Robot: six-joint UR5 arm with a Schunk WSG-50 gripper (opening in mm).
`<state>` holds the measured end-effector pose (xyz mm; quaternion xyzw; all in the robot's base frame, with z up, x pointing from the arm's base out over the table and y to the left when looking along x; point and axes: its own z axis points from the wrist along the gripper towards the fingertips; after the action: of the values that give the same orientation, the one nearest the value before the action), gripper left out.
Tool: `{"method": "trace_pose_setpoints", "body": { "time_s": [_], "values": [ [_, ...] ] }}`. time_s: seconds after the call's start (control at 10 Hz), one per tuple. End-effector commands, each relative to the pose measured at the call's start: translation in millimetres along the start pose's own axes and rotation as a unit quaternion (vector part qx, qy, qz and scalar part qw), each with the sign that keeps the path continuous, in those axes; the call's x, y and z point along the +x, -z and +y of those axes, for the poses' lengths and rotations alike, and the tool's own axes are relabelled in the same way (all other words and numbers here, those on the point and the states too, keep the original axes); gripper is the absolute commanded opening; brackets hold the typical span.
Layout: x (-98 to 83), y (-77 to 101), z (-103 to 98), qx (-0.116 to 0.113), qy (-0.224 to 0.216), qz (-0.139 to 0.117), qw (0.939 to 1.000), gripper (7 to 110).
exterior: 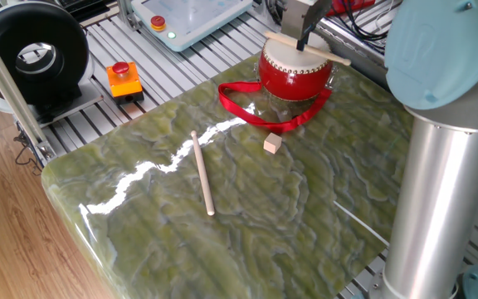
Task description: Play the drum
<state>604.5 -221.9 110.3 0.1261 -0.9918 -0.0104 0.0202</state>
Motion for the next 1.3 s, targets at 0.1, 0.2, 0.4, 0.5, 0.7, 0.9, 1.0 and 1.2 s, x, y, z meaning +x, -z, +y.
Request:
{"method": "trace_pose_setpoints", "body": {
  "time_s": [0.1,0.2,0.4,0.5,0.7,0.9,1.0,1.2],
  "values": [
    [2.0,16.7,10,-0.01,-0.006,-0.003,0.9999,7],
    [-0.5,14.6,11,-0.012,-0.007,-0.005,0.9999,7],
    [-1.2,13.4,10,-0.012,-0.007,-0.005,0.9999,7],
    [-1.1,14.1,12,-0.015,-0.004,-0.006,0.9999,7],
    [-0.6,14.5,15,-0.021,0.002,-0.006,0.9998,7],
    [-1.0,11.5,8,-0.01,0.005,-0.007,0.9999,7],
    [-4.3,7.4,0,-0.001,0.004,-0.014,0.9999,7],
    [-12.3,5.7,-4,0.007,0.001,-0.03,0.9995,7]
  ]
}}
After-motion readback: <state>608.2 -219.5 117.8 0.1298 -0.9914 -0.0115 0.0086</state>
